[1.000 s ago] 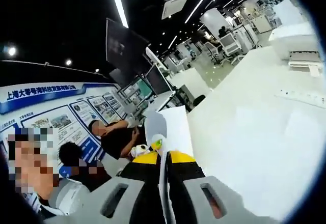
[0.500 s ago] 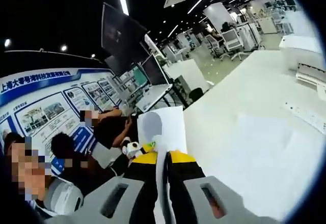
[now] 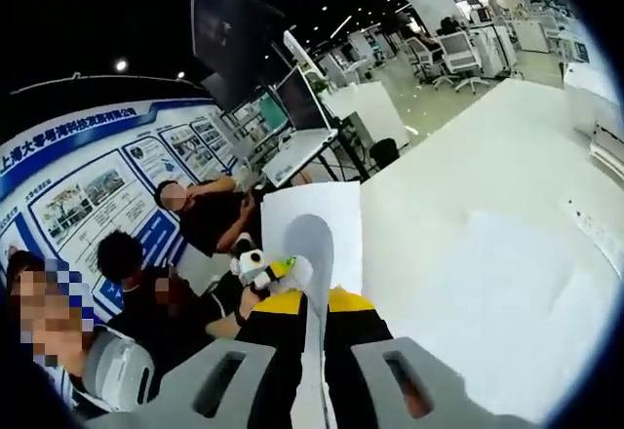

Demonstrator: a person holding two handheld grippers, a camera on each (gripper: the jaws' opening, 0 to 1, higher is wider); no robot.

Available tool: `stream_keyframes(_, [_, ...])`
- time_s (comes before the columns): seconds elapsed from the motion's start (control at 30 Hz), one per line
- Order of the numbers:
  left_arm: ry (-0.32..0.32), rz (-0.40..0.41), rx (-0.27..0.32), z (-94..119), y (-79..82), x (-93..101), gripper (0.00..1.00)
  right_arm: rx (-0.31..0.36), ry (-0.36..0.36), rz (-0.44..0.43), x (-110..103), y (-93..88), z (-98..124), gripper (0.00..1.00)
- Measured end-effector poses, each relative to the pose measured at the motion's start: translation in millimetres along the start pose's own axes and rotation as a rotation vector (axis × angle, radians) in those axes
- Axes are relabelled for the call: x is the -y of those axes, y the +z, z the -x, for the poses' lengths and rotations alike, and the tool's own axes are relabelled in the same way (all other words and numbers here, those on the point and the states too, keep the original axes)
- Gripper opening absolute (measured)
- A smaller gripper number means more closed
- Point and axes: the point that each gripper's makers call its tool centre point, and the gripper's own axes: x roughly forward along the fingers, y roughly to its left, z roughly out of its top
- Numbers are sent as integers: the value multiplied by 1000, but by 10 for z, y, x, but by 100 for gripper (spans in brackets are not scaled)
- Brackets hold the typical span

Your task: Organize the stack of printing papers by aligning and flattening the scattered papers on the table

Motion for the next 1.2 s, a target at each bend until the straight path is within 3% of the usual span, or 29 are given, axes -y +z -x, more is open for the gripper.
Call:
stream_keyframes(0.27, [-7,-1,-7,-1,-5,-1,6,-25,-7,-12,168,108,-80,2])
stream_keyframes(0.57, [-17,2,-12,2,-11,13,6,-34,-7,2,141,187,-162,2])
stream_keyframes(0.83, [-22,-4,-21,3,-22,16,6,-130,2,49,85,61,-267,2])
stream_keyframes(1.2, [-31,-8,-42,-5,-42,13,7,-176,-23,67,113,27,-457,2])
